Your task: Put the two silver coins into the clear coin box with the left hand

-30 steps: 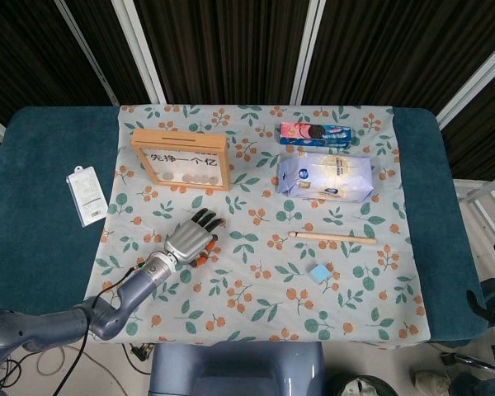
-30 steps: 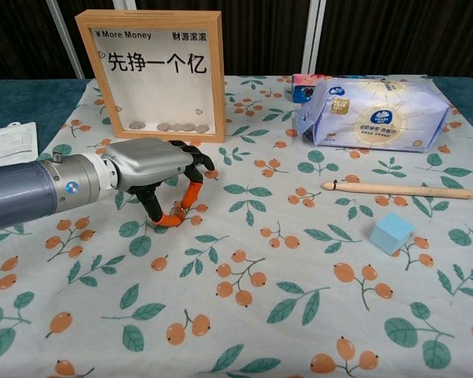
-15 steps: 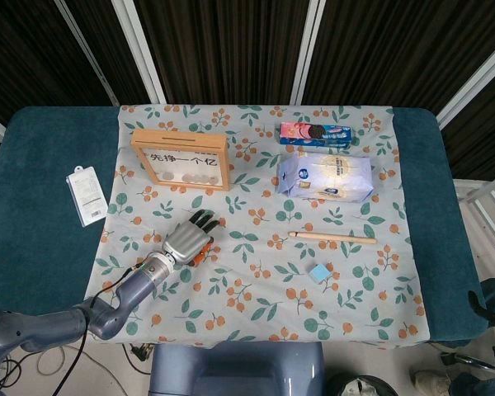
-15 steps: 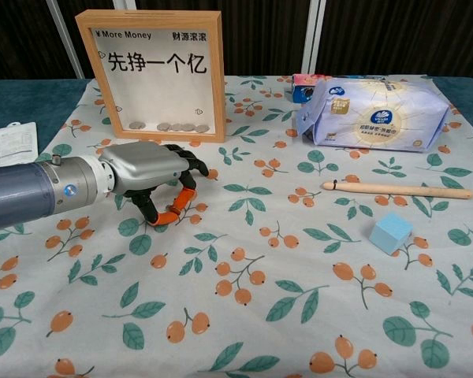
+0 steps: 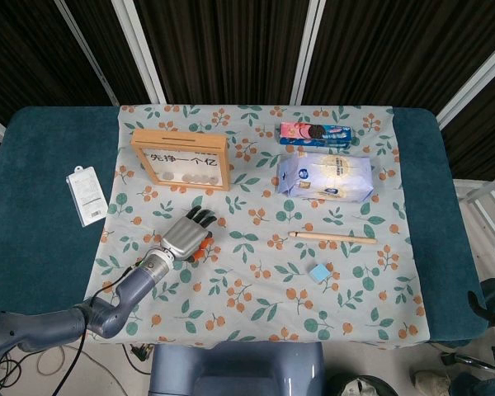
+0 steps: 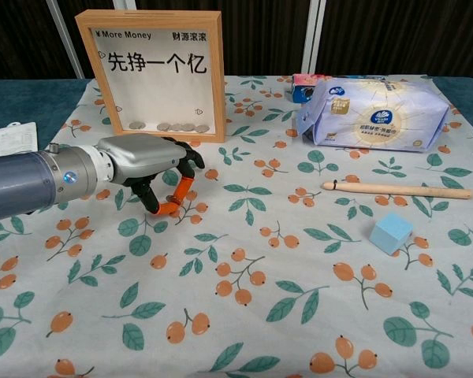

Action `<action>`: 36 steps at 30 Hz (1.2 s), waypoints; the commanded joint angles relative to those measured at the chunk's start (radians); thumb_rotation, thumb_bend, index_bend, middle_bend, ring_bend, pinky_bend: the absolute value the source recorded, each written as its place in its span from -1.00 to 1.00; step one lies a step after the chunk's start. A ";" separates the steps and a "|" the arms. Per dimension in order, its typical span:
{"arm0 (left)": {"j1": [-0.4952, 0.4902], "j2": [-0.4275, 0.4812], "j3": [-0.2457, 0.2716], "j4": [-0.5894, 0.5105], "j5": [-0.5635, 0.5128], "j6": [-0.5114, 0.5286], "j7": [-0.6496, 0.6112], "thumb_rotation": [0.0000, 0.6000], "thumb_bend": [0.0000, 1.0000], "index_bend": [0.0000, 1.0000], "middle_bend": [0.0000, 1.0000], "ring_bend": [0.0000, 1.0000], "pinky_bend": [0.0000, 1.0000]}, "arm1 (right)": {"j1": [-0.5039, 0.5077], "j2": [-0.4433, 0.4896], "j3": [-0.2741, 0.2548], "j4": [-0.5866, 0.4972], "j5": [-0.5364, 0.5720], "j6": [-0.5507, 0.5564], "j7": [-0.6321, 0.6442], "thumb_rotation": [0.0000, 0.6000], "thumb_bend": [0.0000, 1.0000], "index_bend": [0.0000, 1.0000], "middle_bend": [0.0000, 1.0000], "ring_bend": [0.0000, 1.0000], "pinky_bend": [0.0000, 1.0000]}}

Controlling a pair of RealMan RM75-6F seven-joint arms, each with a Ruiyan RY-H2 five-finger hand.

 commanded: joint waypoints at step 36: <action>-0.310 0.699 -0.276 -0.379 -0.580 -0.162 -0.009 1.00 0.11 0.36 -0.66 -1.00 -1.00 | 0.003 -0.006 -0.001 -0.007 0.012 -0.001 -0.013 1.00 -0.26 -0.75 -0.84 -0.95 -1.00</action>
